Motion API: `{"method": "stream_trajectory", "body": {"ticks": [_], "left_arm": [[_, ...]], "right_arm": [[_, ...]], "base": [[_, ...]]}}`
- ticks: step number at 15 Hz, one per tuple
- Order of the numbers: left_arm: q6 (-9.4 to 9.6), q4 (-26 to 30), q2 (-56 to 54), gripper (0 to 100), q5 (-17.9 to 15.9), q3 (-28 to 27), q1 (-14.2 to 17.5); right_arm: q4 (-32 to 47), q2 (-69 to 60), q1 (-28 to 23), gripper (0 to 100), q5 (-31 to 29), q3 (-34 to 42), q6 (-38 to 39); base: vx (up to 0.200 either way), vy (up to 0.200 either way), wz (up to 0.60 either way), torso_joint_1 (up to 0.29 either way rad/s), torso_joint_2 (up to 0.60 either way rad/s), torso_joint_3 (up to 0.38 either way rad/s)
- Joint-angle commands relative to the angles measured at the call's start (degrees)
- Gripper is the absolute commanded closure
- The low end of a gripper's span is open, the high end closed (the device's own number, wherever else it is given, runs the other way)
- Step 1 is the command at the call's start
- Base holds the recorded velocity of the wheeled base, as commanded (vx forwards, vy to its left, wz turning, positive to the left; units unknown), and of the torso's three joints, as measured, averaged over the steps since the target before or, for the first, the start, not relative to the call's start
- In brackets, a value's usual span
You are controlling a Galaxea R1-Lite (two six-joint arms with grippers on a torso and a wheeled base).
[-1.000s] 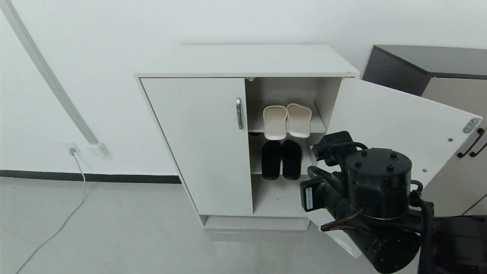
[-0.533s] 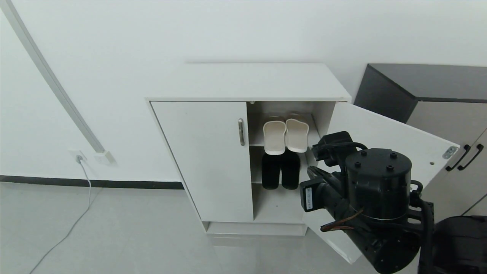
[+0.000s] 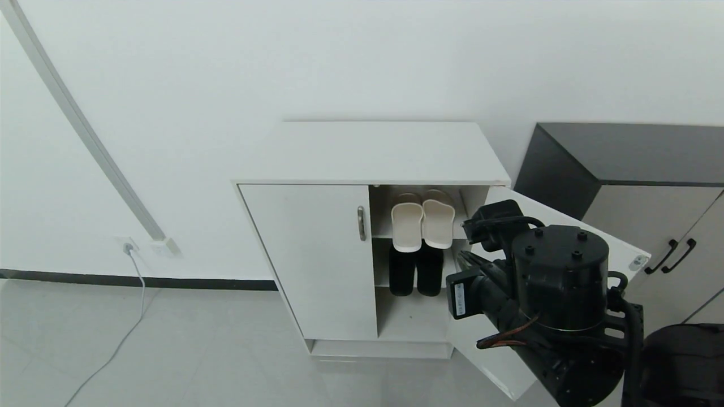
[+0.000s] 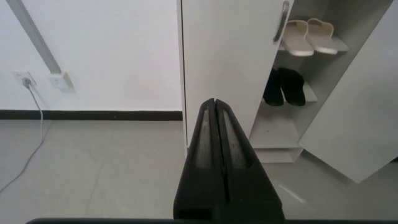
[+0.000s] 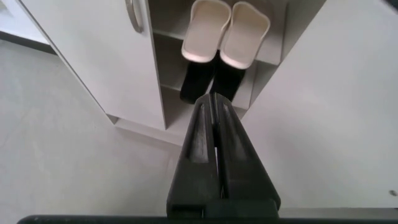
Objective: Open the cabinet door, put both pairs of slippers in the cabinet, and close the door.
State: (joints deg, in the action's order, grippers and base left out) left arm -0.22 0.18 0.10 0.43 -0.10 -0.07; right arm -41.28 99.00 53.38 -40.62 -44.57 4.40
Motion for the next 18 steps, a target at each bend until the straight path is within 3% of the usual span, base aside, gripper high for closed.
{"method": "stream_trajectory", "body": {"ticks": [1,5,11,18], "left_arm": [[-0.04,-0.01,-0.01,100,0.01,0.01,-0.01],[1.19,-0.01,0.08,100,-0.34,0.01,-0.01],[0.48,-0.01,0.08,100,-0.34,0.01,-0.01],[0.31,-0.01,0.08,100,-0.34,0.01,-0.01]], "right_arm": [[-0.03,-0.03,-0.21,100,-0.07,-0.08,-0.01],[-0.03,0.32,-1.44,100,0.1,-0.17,-0.09],[-0.03,-0.03,-1.44,100,0.1,0.01,-0.09],[0.06,0.05,-1.79,100,0.1,0.18,-0.18]], "base": [[0.0,0.0,0.0,0.256,-0.58,-0.33],[0.0,0.0,0.0,0.242,-0.54,-0.303],[0.0,0.0,0.0,0.019,-0.03,-0.021],[0.0,0.0,-0.6,0.005,0.0,0.0]]}}
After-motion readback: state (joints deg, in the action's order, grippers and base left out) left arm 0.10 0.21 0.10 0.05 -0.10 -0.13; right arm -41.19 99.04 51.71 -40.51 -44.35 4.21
